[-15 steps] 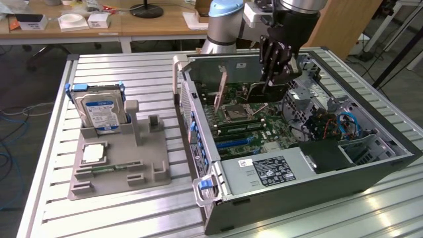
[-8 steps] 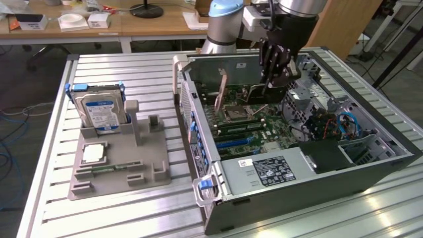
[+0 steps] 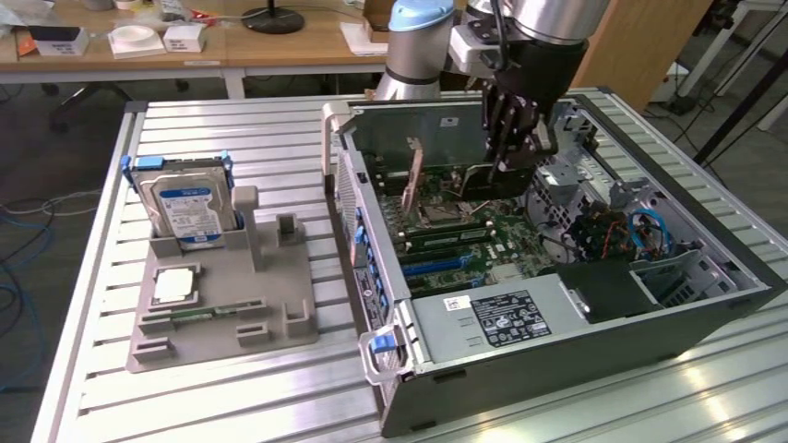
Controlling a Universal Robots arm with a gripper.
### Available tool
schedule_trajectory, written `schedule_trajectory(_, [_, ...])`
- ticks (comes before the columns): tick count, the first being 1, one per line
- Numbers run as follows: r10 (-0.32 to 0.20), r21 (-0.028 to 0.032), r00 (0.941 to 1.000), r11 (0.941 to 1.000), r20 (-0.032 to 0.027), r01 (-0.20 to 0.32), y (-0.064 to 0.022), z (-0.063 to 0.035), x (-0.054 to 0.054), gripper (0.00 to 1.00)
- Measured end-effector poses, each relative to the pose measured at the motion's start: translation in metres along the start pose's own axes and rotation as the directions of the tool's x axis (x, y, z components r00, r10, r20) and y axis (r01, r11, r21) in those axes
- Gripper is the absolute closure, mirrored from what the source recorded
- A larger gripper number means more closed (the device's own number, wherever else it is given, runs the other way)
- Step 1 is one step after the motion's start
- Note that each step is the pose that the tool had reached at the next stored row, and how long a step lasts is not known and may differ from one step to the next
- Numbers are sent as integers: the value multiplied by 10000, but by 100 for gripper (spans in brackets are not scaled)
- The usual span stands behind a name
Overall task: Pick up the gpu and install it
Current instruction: 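Insert the gpu into the slot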
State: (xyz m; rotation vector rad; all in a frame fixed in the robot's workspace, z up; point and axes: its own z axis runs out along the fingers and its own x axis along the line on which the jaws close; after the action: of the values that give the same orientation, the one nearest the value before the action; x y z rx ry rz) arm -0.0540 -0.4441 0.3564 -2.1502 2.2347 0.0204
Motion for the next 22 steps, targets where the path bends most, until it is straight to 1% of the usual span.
schedule_trajectory(6, [0, 3, 10000, 10000, 1, 0, 0, 6, 0, 74])
schedule_trajectory(16, [1, 2, 10000, 10000, 0, -1, 5, 156, 10, 74])
schedule_trajectory(19, [-1, 3, 10000, 10000, 1, 1, 7, 185, 15, 74])
schedule_trajectory(22, [-1, 1, 10000, 10000, -9, 1, 8, 191, 16, 74])
